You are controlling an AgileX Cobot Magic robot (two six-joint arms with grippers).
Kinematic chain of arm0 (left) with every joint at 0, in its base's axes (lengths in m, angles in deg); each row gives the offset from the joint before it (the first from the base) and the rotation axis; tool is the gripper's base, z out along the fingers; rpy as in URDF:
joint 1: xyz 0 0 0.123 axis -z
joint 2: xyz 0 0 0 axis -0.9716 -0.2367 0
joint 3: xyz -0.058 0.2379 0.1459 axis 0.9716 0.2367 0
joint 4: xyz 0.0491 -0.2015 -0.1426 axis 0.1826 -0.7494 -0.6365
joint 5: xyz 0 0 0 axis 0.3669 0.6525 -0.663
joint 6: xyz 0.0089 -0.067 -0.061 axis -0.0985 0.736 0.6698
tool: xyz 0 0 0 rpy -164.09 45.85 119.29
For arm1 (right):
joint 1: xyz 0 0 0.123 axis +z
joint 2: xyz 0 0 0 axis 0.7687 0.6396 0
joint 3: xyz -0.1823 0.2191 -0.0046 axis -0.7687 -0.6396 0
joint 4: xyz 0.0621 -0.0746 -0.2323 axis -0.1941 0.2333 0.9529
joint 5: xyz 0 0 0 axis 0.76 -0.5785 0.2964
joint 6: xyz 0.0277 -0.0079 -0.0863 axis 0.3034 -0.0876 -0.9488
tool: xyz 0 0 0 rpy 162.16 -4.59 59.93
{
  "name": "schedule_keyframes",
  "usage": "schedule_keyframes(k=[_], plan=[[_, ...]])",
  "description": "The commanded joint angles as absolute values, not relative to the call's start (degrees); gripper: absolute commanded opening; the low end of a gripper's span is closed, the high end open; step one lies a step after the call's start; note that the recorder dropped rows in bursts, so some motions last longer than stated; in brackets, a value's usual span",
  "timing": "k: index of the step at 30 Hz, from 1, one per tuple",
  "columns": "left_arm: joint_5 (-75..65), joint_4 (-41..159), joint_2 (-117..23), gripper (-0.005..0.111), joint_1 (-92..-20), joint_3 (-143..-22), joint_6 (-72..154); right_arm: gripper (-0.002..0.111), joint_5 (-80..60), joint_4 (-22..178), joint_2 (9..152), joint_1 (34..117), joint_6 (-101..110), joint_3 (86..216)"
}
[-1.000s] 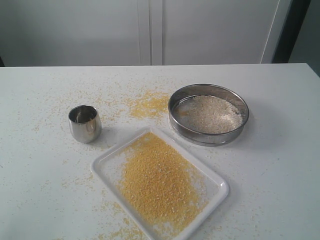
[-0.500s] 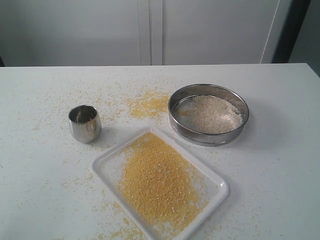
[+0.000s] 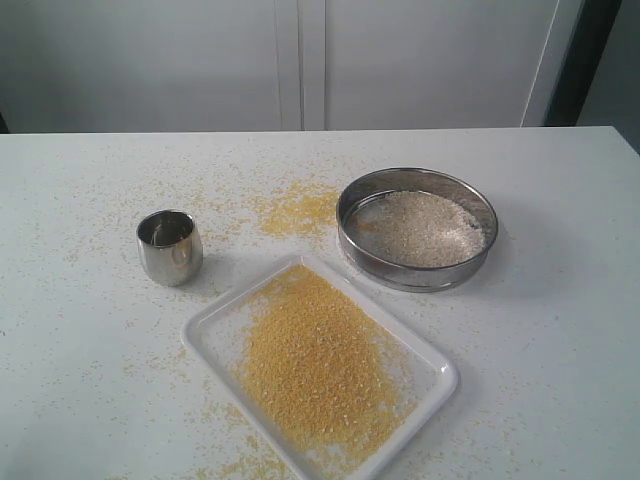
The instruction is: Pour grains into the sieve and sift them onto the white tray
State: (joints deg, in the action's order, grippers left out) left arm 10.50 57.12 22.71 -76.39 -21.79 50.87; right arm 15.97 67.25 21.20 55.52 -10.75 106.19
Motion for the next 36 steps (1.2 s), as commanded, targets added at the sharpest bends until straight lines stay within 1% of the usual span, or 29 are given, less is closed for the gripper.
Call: schedule_keyframes(k=[1,9,16,19,28,36], plan=[[10.17,56.35,23.0,0.001,-76.46,-21.53,51.13,0.0,15.63,66.93,20.86,55.4,-11.17,105.95],[10.17,56.35,23.0,0.001,-76.46,-21.53,51.13,0.0,15.63,67.05,20.86,55.4,-11.19,105.95],[10.17,56.35,23.0,0.001,-76.46,-21.53,51.13,0.0,14.04,72.41,20.24,55.4,2.04,105.95],[10.17,56.35,23.0,0.001,-76.46,-21.53,51.13,0.0,13.89,72.96,19.16,55.4,2.93,105.37],[10.17,56.35,23.0,0.001,-76.46,-21.53,51.13,0.0,13.17,73.22,15.01,55.4,4.32,100.65],[10.17,56.35,23.0,0.001,-76.46,-21.53,51.13,0.0,10.82,73.44,11.06,55.4,4.32,93.74]])
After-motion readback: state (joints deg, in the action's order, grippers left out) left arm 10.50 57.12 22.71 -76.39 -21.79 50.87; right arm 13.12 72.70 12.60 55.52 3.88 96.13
